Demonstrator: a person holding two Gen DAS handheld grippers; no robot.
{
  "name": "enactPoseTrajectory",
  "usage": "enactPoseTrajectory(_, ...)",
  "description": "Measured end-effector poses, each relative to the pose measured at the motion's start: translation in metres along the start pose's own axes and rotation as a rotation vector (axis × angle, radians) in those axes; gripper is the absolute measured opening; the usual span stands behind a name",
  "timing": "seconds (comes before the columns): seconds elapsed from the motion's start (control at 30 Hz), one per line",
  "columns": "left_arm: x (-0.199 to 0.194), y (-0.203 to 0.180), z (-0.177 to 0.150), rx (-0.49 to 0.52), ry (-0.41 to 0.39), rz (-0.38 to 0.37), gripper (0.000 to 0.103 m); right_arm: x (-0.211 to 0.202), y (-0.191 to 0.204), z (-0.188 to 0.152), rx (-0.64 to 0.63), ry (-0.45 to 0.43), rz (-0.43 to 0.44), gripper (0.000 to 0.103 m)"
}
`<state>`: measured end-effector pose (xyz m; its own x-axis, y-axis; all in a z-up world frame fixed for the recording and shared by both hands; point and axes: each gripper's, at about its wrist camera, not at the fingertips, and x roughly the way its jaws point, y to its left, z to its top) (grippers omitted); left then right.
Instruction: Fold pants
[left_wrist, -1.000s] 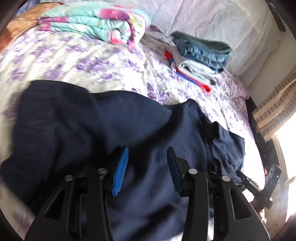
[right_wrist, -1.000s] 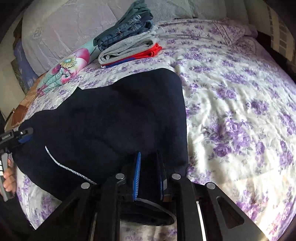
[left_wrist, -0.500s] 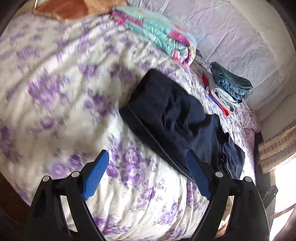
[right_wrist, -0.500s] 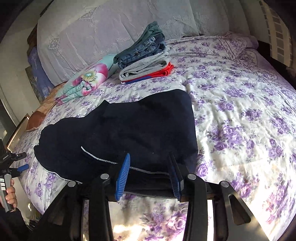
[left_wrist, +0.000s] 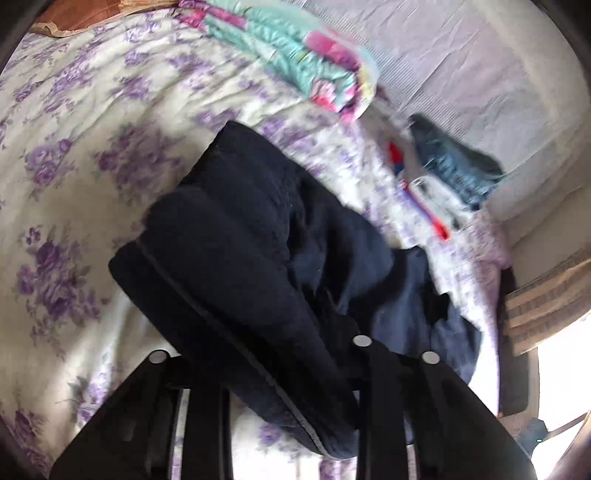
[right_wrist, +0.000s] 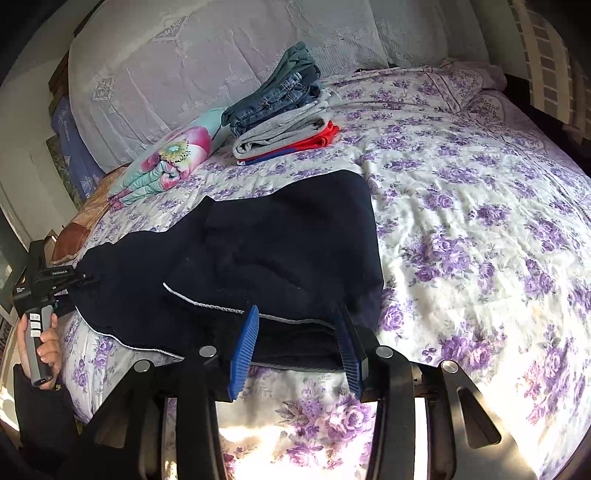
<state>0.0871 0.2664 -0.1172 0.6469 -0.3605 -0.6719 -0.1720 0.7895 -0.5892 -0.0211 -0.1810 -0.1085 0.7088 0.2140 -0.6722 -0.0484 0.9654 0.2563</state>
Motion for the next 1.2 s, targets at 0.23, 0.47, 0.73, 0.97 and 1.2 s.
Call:
enactPoseTrajectory(0.23,0.002,0.001,-0.006,0.078,-0.032,0.02,0.021,0.029,0.035,0.032,-0.073,0.142,0.157,0.044)
enactPoseTrajectory(0.47,0.008,0.021,-0.009,0.053,-0.019,-0.041,0.021,0.113,0.119,0.087,-0.193,0.388,0.313,0.044)
enactPoseTrajectory(0.73,0.013,0.029,-0.009,0.024,0.002,-0.101,0.022,0.197,0.154,0.084,-0.204,0.491,0.264,0.022)
enactPoseTrajectory(0.97,0.012,0.029,-0.01,0.028,-0.002,-0.097,0.022,0.102,0.124,0.098,-0.156,0.302,0.386,0.023)
enactPoseTrajectory(1.2,-0.003,-0.008,-0.011,0.159,-0.065,0.045,0.02,-0.002,0.008,0.064,-0.016,0.09,0.2,0.023)
